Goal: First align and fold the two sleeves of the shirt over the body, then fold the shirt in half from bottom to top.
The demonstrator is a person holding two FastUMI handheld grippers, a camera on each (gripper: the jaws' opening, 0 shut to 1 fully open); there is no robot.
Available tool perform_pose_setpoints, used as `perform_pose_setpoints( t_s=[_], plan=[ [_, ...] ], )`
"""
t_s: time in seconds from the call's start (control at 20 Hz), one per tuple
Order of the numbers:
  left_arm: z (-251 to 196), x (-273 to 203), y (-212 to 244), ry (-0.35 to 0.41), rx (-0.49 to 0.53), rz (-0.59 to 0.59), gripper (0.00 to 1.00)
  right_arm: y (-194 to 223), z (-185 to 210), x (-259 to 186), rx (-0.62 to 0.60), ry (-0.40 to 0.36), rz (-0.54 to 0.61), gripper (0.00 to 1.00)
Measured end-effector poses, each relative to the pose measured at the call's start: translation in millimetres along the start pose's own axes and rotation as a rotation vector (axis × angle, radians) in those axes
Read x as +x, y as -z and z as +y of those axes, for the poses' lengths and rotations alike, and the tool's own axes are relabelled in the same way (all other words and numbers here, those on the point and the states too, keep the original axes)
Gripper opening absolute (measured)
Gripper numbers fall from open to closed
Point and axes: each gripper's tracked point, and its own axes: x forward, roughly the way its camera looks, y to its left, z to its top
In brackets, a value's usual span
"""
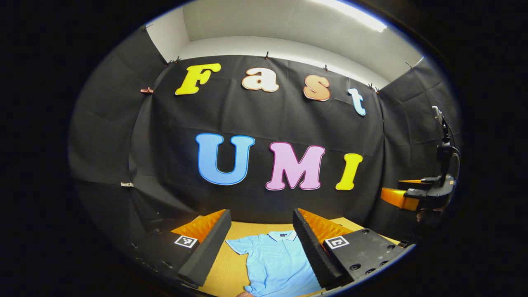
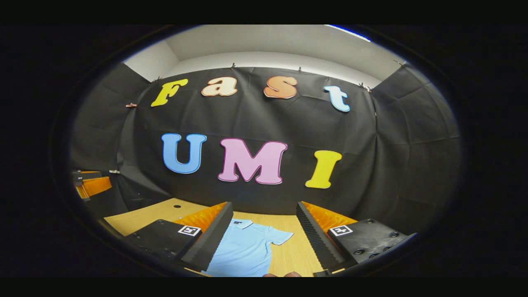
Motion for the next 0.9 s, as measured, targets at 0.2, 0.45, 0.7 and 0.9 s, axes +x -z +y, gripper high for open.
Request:
perform_pose_setpoints(
  t_s=[0.2,0.45,0.7,0.9],
  plan=[
    [12.4,-1.8,3.5,-0.009,-0.004,0.013,0.96,-11.1,2.4,13.7,-0.042,-0.020,-0.007,0.97],
    [21.2,6.1,2.8,-0.011,-0.022,0.007,0.96,-27.7,2.7,24.7,-0.017,0.000,-0.018,0.97],
    [25.0,7.7,13.3,0.015,-0.046,0.027,0.96,-37.2,0.0,47.3,-0.064,-0.008,-0.045,0.97],
    [28.0,8.5,13.4,0.039,-0.037,0.027,0.96,-29.1,-2.6,74.6,-0.084,-0.017,-0.018,0.97]
  ],
)
